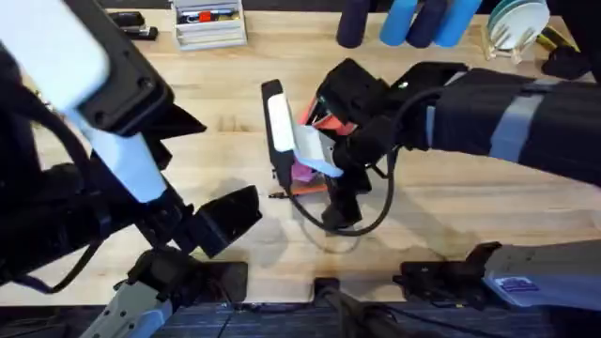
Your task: Unzip the bag, pick up the pens from the table one at a time and place them inside, then zip the bag closed.
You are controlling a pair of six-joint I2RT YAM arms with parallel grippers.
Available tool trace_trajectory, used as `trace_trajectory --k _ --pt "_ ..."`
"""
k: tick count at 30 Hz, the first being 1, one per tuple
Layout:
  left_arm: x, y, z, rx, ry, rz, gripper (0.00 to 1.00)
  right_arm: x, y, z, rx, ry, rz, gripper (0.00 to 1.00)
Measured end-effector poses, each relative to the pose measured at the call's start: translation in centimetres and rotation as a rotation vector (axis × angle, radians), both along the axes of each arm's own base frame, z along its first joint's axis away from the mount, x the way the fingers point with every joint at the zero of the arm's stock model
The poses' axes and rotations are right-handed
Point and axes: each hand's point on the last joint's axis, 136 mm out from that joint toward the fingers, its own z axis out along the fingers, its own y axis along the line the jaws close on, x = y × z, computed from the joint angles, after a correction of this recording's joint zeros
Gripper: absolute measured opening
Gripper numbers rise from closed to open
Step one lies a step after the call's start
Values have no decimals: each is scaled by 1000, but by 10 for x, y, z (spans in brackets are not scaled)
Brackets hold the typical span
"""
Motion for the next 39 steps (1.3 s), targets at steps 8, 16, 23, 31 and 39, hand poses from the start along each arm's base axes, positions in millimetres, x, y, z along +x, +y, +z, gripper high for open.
trace_trajectory --k 8,16,23,31,39 --pt "0 0 0 0 0 0 993 6 4 -8 -22 -18 -2 953" --pt "0 0 0 0 0 0 993 4 3 -15 -111 -73 34 997" --pt "-2 1 -3 12 9 -7 993 -1 -7 -21 -201 -94 65 997" --pt "-4 0 -3 9 16 -13 993 -1 -18 -29 -259 -100 71 997" --pt "-5 -1 -3 4 18 -19 994 7 -15 -31 -232 -143 49 487"
